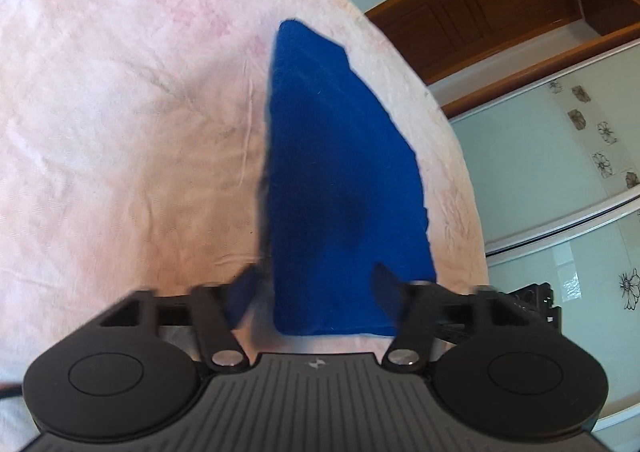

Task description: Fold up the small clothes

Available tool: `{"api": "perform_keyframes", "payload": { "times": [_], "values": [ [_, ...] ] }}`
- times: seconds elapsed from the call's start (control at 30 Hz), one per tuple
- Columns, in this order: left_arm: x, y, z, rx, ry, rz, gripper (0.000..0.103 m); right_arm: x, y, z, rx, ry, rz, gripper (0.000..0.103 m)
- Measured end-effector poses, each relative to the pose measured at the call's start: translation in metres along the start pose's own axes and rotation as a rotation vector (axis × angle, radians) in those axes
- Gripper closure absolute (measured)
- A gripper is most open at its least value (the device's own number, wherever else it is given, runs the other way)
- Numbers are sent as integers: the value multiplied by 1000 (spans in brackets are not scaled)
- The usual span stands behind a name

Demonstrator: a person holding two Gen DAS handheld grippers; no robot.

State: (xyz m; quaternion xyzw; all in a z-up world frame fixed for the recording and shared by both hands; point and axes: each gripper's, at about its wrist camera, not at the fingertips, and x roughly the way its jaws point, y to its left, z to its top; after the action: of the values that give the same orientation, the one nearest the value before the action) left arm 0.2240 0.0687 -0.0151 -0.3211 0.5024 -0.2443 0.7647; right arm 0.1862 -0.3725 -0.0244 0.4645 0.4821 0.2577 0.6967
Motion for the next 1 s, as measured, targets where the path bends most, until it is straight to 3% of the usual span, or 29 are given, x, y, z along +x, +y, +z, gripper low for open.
{"api": "perform_keyframes", "payload": {
  "times": [0.1, 0.13, 0.17, 0.2, 0.33, 0.47, 0.7, 0.83, 0.93, 1.0],
  "values": [
    [15, 2, 0, -9, 8, -2, 65, 3, 0, 2, 15, -4, 20, 62],
    [18, 1, -1, -11, 3, 13, 78, 6, 0, 2, 14, -1, 13, 62],
    [20, 1, -2, -13, 0, 37, 92, 10, 0, 2, 11, 3, 7, 71],
    [20, 0, -3, 0, -1, 47, 93, 14, -2, 2, 11, 14, -12, 88],
    [4, -24, -16, 121, -37, 106, 95, 14, 7, -7, -86, 14, -71, 89],
    [-6, -39, -26, 166, -24, 118, 95, 7, 14, -12, -127, 34, -85, 89],
    [-13, -18, -60, 105, 36, 105, 95, -10, 6, -39, -115, 92, -65, 89],
    [-6, -2, -59, 38, 32, 83, 93, -6, -13, -44, -42, 75, -47, 90],
    [-8, -9, -57, 62, 28, 102, 91, -9, -17, -43, 11, 45, -14, 84],
    [-21, -24, -62, 125, -10, 124, 91, -18, -13, -46, 8, 19, -22, 67]
  ]
}}
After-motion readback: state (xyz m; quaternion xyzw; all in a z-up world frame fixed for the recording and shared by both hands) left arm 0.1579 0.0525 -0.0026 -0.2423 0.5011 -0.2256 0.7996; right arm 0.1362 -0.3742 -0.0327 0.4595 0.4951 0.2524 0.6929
